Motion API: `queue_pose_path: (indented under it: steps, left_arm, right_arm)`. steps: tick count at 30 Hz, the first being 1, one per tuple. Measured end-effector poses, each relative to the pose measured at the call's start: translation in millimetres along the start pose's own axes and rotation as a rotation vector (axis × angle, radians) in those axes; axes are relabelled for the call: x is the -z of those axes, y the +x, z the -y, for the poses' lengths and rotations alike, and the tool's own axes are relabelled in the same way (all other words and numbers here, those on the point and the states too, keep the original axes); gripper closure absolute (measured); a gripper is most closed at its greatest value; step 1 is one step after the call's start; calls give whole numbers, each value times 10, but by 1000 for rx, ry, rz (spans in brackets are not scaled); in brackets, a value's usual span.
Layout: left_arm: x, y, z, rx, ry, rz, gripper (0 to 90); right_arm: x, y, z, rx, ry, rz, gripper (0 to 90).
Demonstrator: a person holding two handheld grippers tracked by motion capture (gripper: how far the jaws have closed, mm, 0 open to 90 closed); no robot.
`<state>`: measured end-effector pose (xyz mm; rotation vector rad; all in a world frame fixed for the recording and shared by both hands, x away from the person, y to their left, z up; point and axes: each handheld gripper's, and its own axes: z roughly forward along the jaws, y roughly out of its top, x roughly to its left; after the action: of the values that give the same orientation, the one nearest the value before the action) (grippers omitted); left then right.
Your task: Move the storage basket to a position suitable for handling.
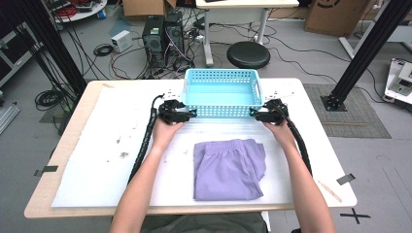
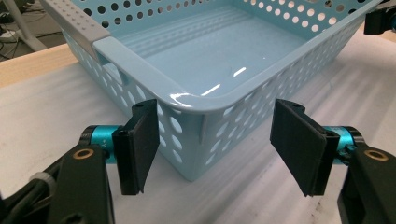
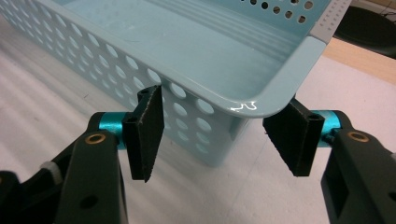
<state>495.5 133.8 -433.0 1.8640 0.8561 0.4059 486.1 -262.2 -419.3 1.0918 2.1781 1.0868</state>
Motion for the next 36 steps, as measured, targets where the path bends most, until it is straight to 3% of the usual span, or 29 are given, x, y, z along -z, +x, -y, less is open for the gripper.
queue_pose_path:
  steps: [3,6,10,12,14,18,25,36]
  left_arm:
    - [2,-7,-4,-33,7,-35,404]
    - [-25,7,8,-39,13,-85,355]
    - [-35,62,35,18,-31,-42,327]
    - [-57,39,24,-12,-50,-21,346]
    - [-74,11,6,-53,-41,-53,344]
    - [-48,21,-1,-6,-68,-37,373]
    - [19,-45,-40,-50,-33,-32,412]
    - [176,-190,39,-55,-23,-29,415]
  right_arm:
    - [25,0,15,5,4,2,409]
    - [25,7,14,8,6,6,409]
    - [7,8,8,11,0,9,406]
    - [-2,9,8,6,0,9,400]
    - [-12,1,10,10,-2,13,394]
    - [-14,14,4,5,1,19,398]
    - [37,15,20,6,10,11,401]
    - [194,100,120,9,1,-16,410]
